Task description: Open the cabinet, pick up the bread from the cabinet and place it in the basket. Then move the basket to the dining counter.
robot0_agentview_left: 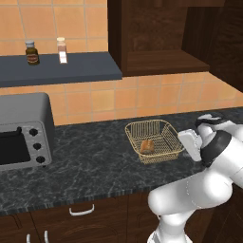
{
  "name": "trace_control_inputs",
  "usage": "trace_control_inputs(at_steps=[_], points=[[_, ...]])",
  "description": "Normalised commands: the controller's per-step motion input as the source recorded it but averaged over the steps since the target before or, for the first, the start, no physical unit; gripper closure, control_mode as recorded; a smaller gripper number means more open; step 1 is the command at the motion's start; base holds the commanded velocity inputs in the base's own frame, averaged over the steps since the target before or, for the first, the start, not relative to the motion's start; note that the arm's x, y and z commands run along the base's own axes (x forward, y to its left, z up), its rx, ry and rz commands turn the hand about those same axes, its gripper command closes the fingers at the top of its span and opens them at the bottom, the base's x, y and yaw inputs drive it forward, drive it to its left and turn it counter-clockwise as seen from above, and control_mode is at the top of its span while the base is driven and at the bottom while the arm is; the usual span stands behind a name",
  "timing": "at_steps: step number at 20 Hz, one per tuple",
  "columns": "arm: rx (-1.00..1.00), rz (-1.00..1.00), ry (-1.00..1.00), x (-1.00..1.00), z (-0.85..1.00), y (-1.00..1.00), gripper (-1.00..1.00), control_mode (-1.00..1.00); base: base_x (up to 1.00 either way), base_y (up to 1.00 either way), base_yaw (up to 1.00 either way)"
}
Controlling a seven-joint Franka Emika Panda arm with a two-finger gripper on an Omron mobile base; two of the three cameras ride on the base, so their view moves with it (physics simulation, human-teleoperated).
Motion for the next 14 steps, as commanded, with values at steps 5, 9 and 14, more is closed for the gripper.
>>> trace_control_inputs(at_steps=[5,9,14], points=[[-0.02,0.00,0.00,0.03,-0.38,0.40,1.00,-1.00,0.00,0.00,0.00],[-0.06,0.06,0.02,-0.09,-0.07,0.18,1.00,-1.00,0.00,0.00,0.00],[-0.10,0.09,-0.01,-0.37,-0.03,0.28,1.00,-1.00,0.00,0.00,0.00]])
